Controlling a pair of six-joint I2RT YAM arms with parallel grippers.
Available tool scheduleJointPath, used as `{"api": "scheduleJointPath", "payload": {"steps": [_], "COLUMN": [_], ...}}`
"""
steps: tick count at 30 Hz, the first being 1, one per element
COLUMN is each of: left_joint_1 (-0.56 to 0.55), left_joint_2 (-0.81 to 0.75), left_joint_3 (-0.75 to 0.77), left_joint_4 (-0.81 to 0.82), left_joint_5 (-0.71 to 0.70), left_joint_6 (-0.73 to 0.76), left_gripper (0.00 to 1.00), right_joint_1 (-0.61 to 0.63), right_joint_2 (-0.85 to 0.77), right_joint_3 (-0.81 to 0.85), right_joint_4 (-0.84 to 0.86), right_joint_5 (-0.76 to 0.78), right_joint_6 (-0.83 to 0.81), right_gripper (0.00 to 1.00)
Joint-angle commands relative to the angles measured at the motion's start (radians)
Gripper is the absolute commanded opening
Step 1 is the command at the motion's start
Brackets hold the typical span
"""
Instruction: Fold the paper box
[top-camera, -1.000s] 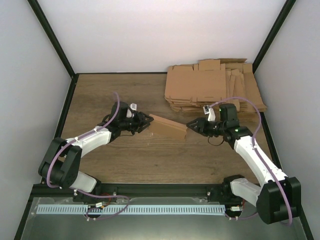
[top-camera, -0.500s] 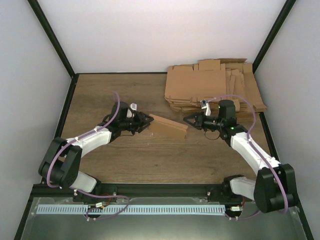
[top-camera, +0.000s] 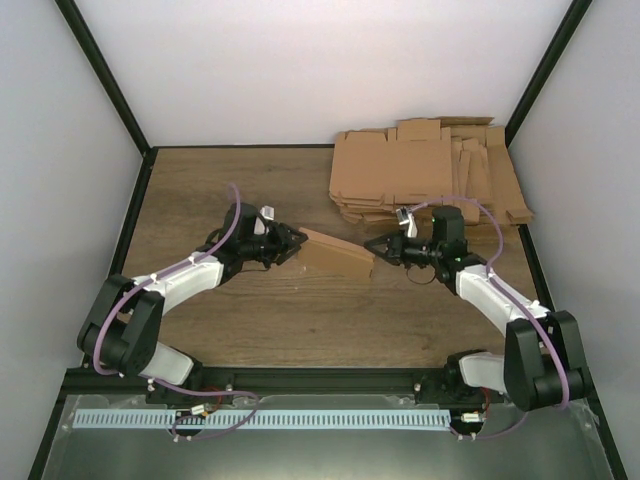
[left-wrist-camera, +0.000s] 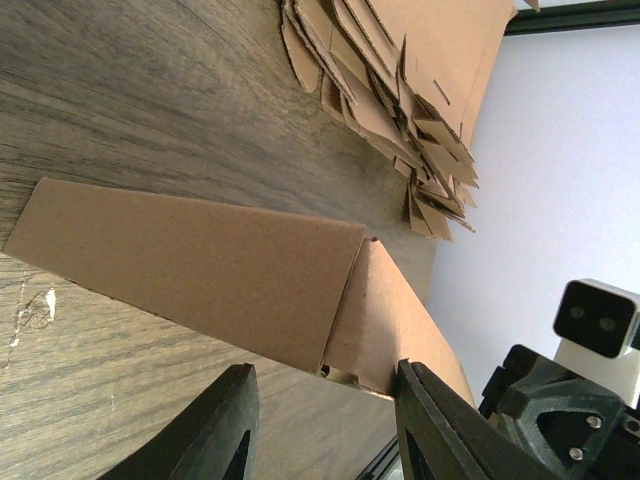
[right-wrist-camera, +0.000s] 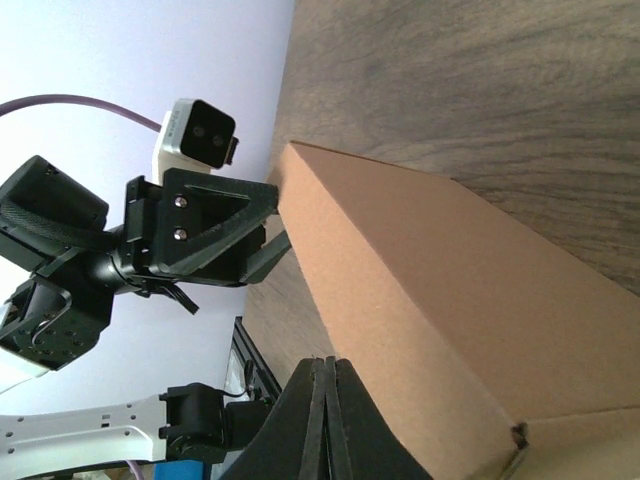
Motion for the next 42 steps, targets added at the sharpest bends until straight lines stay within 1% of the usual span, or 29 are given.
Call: {"api": "scheduleJointPath", "payload": {"steps": [1,7,16,20,25,30,32,38,42], "left_joint_1": [-0.012,-0.012,-0.013,-0.012,-0.013,-0.012,-0.013,-0.013,-0.012], "left_joint_2": [0.032,0.034,0.031,0.031,0.034,0.040,0.040,0.041,0.041], "left_joint_3": [-0.006,-0.010,-0.011,-0.013,-0.014,-0.011,-0.013,-0.012,-0.011], "left_joint_4": [-0.070,-0.070,-0.070,-0.070,-0.069,-0.064,-0.064,-0.064,-0.063], "left_joint_5": [-0.021,-0.020,-0.020,-0.020,-0.021,-0.017,-0.016,-0.018,-0.017], "left_joint_6": [0.004,0.003,0.005,0.007,0.008,0.008,0.008,0.008,0.006], "left_gripper": [0.40,0.40,0.40,0.40,0.40,0.40,0.40,0.40,0.40], "right_joint_1": [-0.009,-0.008,-0.008,-0.009,-0.010,-0.009,-0.009,-0.009,-0.010], "right_joint_2": [0.016,0.036,-0.010,0.017,0.062,0.110,0.098,0.022,0.000], "right_joint_3": [-0.034,-0.065,0.000,-0.047,-0.139,-0.167,-0.138,0.016,0.014], "right_joint_4": [0.043,0.060,0.038,0.057,0.132,0.207,0.198,0.059,0.048], "right_joint_5": [-0.005,0.000,-0.014,-0.003,0.019,-0.017,-0.033,-0.064,-0.066], "right_joint_6": [-0.005,-0.006,0.014,0.003,-0.014,-0.010,-0.010,-0.050,-0.065], "right_gripper": [0.01,0.01,0.01,0.01,0.01,0.01,0.01,0.01,0.01]}}
